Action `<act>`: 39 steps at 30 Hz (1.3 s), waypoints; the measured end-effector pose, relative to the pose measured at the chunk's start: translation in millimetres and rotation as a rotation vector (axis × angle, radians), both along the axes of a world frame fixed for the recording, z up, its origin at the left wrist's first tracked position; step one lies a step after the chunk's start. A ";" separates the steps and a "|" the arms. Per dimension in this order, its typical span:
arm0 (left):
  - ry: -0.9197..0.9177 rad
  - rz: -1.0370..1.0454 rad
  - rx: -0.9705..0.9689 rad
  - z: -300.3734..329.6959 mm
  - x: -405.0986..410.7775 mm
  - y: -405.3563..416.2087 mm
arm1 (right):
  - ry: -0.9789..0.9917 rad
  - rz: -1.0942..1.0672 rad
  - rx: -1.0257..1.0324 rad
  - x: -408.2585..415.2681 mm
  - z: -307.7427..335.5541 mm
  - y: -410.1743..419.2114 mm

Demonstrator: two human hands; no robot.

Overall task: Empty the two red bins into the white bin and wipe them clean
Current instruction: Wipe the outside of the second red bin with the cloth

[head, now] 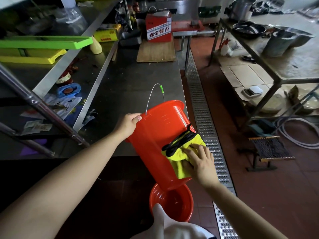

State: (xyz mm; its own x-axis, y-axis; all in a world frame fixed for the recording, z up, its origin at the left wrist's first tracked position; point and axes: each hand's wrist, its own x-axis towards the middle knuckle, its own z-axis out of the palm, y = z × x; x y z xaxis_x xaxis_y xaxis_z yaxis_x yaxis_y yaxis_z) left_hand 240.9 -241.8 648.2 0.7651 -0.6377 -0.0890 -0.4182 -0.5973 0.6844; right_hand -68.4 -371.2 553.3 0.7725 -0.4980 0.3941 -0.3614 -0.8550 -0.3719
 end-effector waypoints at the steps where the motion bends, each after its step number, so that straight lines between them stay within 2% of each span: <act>1: 0.001 0.002 -0.011 1.0 -1.8 -1.3 | -0.020 0.002 0.009 -6.5 -2.7 -0.5; 4: -0.046 0.005 -0.041 1.9 -11.3 -4.6 | -0.057 0.016 0.012 -20.6 -8.2 -3.5; 6: -0.153 0.009 -0.054 1.0 -23.4 -4.7 | -0.054 0.004 0.014 -23.9 -8.5 -4.0; 10: -0.634 -0.112 0.028 -12.2 -65.9 2.0 | -0.062 -0.007 0.010 -30.5 -10.4 -2.1; 12: -0.713 -0.243 0.010 -25.3 -97.0 8.6 | -0.053 -0.004 0.025 -34.4 -11.6 -1.1; 15: -0.706 -0.401 0.070 -54.5 -148.4 27.6 | -0.047 0.003 0.054 -35.7 -10.5 2.0; 20: -0.663 -0.451 0.233 -100.3 -209.8 58.4 | -0.076 -0.023 0.145 -29.4 1.1 1.4; 26: -0.599 -0.315 0.401 -98.8 -235.2 26.0 | -0.117 -0.020 0.244 -26.4 3.5 -8.0; 34: -0.667 -0.348 0.346 -90.5 -207.8 7.3 | -0.123 0.053 0.237 -35.1 -7.7 -33.3; 39: -0.591 -0.305 0.307 -79.7 -195.1 7.4 | -0.174 0.033 0.217 -34.6 -7.1 -34.9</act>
State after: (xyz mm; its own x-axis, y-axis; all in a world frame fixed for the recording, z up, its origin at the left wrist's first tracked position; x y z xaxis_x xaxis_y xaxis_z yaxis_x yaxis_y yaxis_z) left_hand 45.8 -234.5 568.5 0.5331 -0.8427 0.0747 -0.8442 -0.5240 0.1131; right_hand -103.0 -406.1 546.2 0.7199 -0.5610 0.4087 -0.2495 -0.7587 -0.6018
